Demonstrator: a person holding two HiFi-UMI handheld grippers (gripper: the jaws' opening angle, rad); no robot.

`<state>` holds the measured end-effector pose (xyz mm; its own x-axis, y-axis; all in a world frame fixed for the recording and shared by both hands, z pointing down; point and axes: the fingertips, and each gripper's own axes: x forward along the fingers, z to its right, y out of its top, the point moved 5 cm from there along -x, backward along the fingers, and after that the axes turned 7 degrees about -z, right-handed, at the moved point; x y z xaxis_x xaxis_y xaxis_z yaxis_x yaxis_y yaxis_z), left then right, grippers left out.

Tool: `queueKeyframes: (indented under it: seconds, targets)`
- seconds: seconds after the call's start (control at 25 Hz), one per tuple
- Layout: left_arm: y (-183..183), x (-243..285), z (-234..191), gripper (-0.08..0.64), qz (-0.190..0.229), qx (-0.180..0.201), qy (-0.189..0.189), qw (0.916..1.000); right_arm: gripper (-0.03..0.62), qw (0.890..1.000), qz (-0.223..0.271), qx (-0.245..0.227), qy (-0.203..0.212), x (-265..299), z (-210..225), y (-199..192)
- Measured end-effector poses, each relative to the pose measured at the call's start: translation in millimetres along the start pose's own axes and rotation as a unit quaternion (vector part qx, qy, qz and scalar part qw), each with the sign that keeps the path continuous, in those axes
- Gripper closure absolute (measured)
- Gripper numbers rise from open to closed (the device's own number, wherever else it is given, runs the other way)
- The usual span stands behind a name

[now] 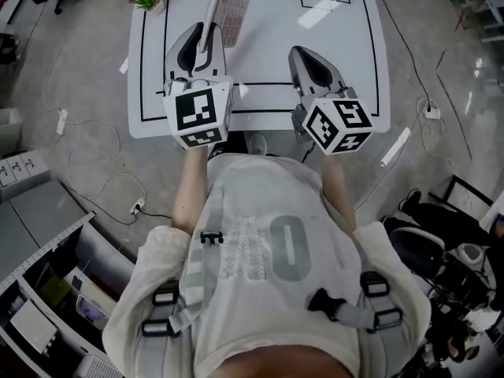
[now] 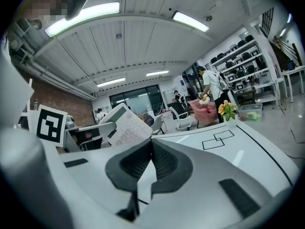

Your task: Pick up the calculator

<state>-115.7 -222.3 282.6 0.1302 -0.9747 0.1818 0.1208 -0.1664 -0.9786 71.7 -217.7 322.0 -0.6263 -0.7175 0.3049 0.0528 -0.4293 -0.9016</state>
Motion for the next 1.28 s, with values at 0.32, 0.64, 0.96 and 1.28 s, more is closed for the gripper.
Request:
queueKeyframes:
  seconds: [0.32, 0.64, 0.96, 1.28]
  targets:
    - [4, -63, -14, 0.471, 0.035, 0.002, 0.071, 0.9969, 0.588, 0.997, 0.052, -0.036, -0.04, -33, -21, 2]
    - [8, -62, -14, 0.471, 0.044, 0.005, 0.07, 0.9966, 0.588, 0.994, 0.069, -0.062, -0.06, -41, -21, 12]
    - [8, -67, -7, 0.471, 0.053, 0.005, 0.067, 0.9963, 0.588, 0.993, 0.073, -0.064, -0.07, -52, -18, 8]
    - [12, -62, -2, 0.471, 0.051, 0.005, 0.068, 0.9964, 0.588, 0.992, 0.074, -0.066, -0.075, -54, -12, 10]
